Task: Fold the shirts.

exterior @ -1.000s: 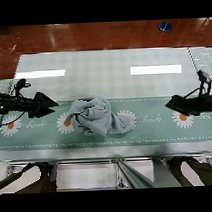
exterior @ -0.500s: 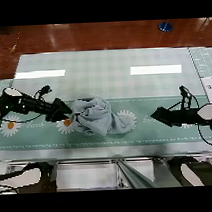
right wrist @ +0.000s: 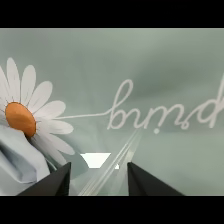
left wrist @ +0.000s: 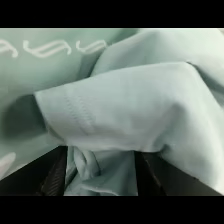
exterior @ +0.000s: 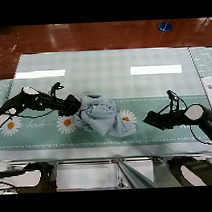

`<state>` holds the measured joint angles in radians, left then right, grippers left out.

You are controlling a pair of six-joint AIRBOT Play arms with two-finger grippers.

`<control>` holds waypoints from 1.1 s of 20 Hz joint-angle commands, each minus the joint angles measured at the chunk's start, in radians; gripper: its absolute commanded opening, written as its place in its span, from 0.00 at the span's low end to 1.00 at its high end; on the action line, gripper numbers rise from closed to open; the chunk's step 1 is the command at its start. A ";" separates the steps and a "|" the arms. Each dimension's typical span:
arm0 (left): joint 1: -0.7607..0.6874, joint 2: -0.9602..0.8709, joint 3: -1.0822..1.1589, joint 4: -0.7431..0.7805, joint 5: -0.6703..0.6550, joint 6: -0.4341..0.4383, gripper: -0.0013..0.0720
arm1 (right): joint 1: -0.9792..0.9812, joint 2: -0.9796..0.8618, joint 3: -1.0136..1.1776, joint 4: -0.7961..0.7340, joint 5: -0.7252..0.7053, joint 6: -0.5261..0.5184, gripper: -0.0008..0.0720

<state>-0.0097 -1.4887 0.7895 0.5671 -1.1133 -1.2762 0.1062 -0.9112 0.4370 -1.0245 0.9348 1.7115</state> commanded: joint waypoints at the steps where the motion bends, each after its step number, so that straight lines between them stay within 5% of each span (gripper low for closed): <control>1: -0.012 -0.005 0.002 -0.012 0.067 -0.011 0.71 | 0.017 -0.017 -0.001 0.003 -0.010 0.009 0.58; 8: -0.064 -0.040 0.003 -0.109 0.119 0.008 0.71 | 0.017 -0.017 -0.001 0.003 -0.010 0.009 0.58; 9: -0.074 -0.048 0.003 -0.119 0.119 0.010 0.59 | 0.017 -0.017 -0.001 0.003 -0.009 0.009 0.58; 10: -0.081 -0.055 0.003 -0.122 0.119 0.018 0.21 | 0.017 -0.017 -0.001 0.003 -0.006 0.009 0.58; 11: -0.086 -0.057 0.003 -0.123 0.119 0.041 0.05 | 0.017 -0.017 -0.001 0.002 0.000 0.008 0.58; 16: -0.090 -0.056 0.003 -0.123 0.109 0.063 0.04 | 0.029 -0.017 -0.001 0.034 0.099 -0.057 0.58; 22: -0.090 -0.056 0.003 -0.123 0.103 0.064 0.04 | 0.218 -0.143 -0.001 0.221 0.015 -0.143 0.58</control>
<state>-0.0990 -1.5444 0.7914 0.4458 -1.0050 -1.2148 0.2504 -0.9901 0.4362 -0.9161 0.9913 1.6318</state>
